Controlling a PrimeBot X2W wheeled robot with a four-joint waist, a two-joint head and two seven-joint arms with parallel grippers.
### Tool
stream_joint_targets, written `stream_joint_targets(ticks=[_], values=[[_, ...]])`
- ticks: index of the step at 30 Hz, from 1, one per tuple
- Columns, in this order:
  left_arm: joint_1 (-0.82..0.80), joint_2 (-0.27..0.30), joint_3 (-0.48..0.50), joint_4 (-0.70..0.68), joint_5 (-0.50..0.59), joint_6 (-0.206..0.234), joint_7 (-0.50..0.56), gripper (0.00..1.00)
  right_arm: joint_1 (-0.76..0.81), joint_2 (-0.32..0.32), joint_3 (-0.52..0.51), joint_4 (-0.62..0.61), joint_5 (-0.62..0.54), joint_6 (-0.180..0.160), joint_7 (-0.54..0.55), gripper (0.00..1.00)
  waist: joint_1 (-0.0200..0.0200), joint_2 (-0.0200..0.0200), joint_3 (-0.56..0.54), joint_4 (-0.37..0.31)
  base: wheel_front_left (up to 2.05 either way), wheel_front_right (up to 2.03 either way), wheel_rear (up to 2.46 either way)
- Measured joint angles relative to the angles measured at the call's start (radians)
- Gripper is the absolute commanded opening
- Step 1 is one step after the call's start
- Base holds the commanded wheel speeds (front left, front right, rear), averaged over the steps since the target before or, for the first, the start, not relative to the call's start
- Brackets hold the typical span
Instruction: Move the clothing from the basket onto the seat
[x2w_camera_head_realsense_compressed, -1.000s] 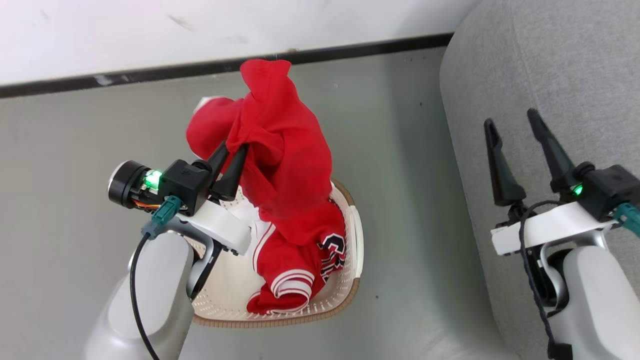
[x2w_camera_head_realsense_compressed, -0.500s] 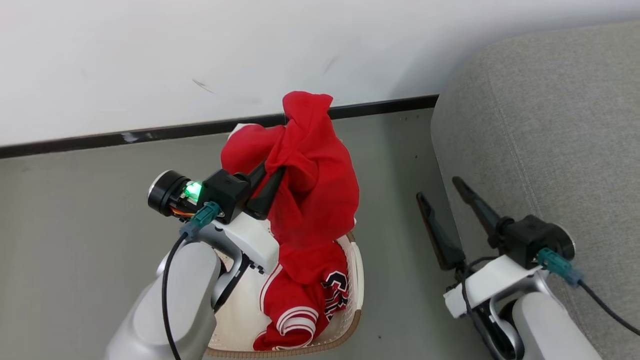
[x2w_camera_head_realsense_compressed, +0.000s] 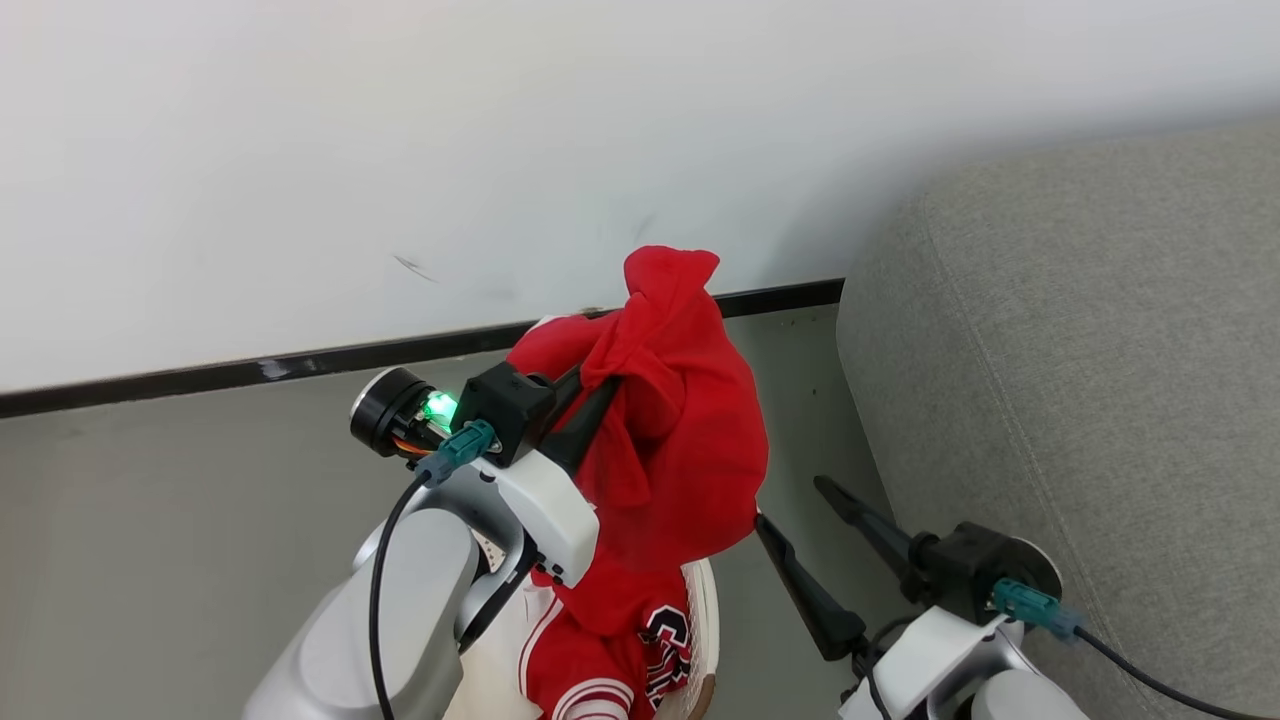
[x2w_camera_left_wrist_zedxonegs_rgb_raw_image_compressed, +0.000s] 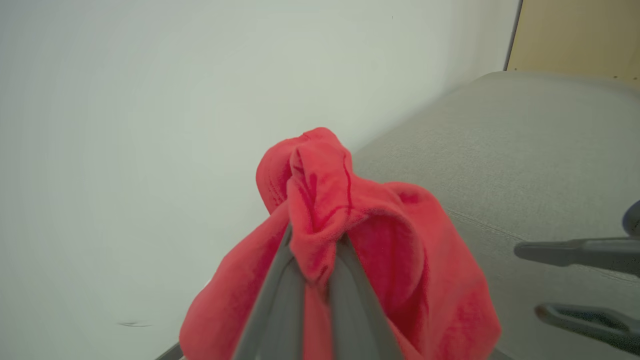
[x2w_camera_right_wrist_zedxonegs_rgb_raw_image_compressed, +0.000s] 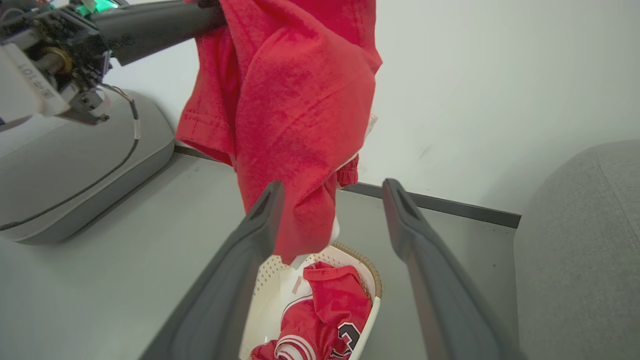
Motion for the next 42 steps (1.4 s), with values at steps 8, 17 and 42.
stream_joint_targets(ticks=[8,17,42], values=[[0.008,-0.001,-0.042,-0.038,-0.038,0.000,0.028,0.00,-0.004,-0.060,0.101,0.037,0.085,0.000,0.000,1.00,0.0000,0.0000,-0.060,-0.010,0.00,0.00,0.00],[0.025,-0.001,-0.080,-0.079,-0.063,0.000,0.062,0.00,-0.068,-0.078,0.191,0.073,0.193,0.000,0.000,1.00,0.0000,0.0000,-0.099,0.003,0.00,0.00,0.00],[0.125,0.001,-0.098,-0.121,-0.151,0.067,0.090,0.00,-0.207,-0.133,0.241,0.113,0.256,0.000,0.000,0.00,0.0000,0.0000,-0.112,0.047,0.00,0.00,0.00]])
